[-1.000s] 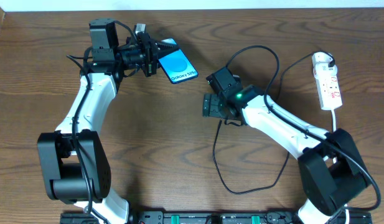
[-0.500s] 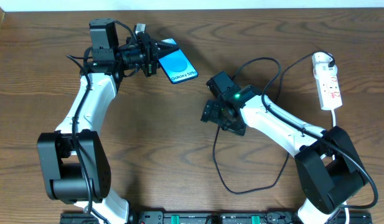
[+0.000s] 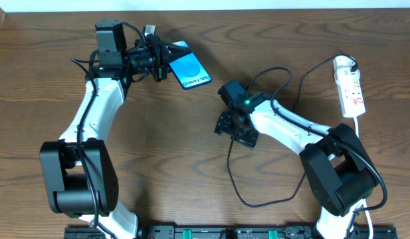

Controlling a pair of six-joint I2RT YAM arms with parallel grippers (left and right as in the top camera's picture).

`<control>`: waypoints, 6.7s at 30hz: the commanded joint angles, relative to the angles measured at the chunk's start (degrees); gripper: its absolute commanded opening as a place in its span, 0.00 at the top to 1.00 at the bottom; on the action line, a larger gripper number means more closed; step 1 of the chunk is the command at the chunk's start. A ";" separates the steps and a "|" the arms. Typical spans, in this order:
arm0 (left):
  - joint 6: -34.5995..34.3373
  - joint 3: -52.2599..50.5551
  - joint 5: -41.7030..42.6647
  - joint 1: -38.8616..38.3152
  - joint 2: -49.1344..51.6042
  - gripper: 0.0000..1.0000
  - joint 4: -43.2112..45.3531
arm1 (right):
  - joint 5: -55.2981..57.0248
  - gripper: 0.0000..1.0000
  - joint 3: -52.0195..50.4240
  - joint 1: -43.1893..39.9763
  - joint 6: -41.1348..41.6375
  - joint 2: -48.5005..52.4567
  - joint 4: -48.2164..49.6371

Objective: Plug charger to phone and switch on socket

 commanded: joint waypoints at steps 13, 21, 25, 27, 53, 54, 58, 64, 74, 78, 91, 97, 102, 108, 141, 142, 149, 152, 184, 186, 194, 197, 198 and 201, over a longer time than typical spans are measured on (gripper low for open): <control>0.37 0.33 2.25 0.31 -0.94 0.93 0.48 | 1.57 0.56 -0.81 -0.48 0.37 2.05 1.33; 0.37 0.33 2.25 0.31 -0.94 0.93 0.48 | 1.57 0.68 -0.81 -1.05 0.37 2.05 1.46; 0.37 0.33 2.25 0.31 -0.94 0.93 0.48 | 0.98 0.92 -0.81 -1.05 0.37 2.05 1.46; 0.39 0.33 2.25 0.31 -0.94 0.93 0.48 | 0.26 0.98 -0.81 -1.05 0.35 2.05 1.44; 6.51 0.33 2.27 0.31 -0.94 0.92 12.20 | -74.99 0.99 4.17 -25.11 -36.09 2.03 35.98; 6.49 0.33 2.27 0.31 -0.94 0.93 14.27 | -77.72 0.99 4.17 -25.05 -36.06 2.03 38.82; 6.34 0.33 2.25 0.31 -0.94 0.93 21.99 | -80.11 0.99 4.17 -23.58 -34.01 2.03 45.94; 6.34 0.33 2.21 0.31 -0.94 0.93 28.72 | -80.11 0.99 4.17 -19.76 -34.01 2.03 49.29; 6.56 0.33 -1.73 0.76 -0.94 0.93 29.00 | -80.11 0.99 4.17 -16.35 -33.88 2.03 49.88; 7.65 0.33 -2.75 1.73 -0.94 0.93 29.03 | -80.11 0.99 4.17 -16.37 -32.98 2.03 49.88; 10.43 0.33 -2.75 2.45 -0.90 0.93 28.98 | -80.11 0.99 4.17 -13.62 -32.85 2.03 50.58; 10.43 0.28 -2.25 2.27 -0.83 0.93 28.72 | -80.11 0.99 4.17 -13.57 -32.70 2.03 51.39; 10.43 0.22 -0.57 2.27 -0.83 0.93 28.28 | -80.11 0.99 4.17 -13.57 -31.08 2.03 54.31; 10.45 0.11 -0.61 2.27 -0.83 0.92 28.30 | -80.11 0.99 4.17 -13.22 -27.67 2.03 58.21; 10.64 -0.26 3.89 0.17 -0.83 0.93 28.09 | -80.11 0.99 4.17 -13.68 -24.90 2.03 62.51; 10.62 -0.26 3.98 0.17 -0.81 0.92 28.09 | -80.11 0.99 4.17 -13.92 -24.90 2.03 62.51; 10.64 -0.26 3.93 0.17 -0.81 0.93 28.11 | -80.11 0.99 4.17 -14.64 -24.92 2.03 62.55; 10.62 -0.26 3.91 0.15 -0.83 0.93 28.11 | -80.11 0.99 4.17 -14.60 -24.92 2.03 62.55; 13.22 -0.26 3.76 -3.26 -0.83 0.92 28.11 | -80.06 0.99 4.17 -14.62 -23.17 2.03 62.58; 13.22 -0.26 3.78 -3.32 -0.83 0.92 28.11 | -80.06 0.99 4.17 -14.62 -23.15 2.03 62.58; 13.22 -0.26 4.55 -3.30 -0.83 0.93 28.11 | -80.06 0.99 4.17 -14.84 -22.95 2.03 62.55; 13.27 -0.26 5.68 -3.30 -0.81 0.92 28.13 | -80.06 0.99 4.17 -15.43 -22.77 2.03 62.55; 13.49 -0.26 5.92 -3.30 -0.81 0.92 28.13 | -80.06 0.99 4.17 -15.63 -22.77 2.03 62.55; 14.21 -0.26 6.93 -3.30 -0.83 0.93 28.13 | -80.06 0.99 4.17 -16.11 -22.77 2.03 62.55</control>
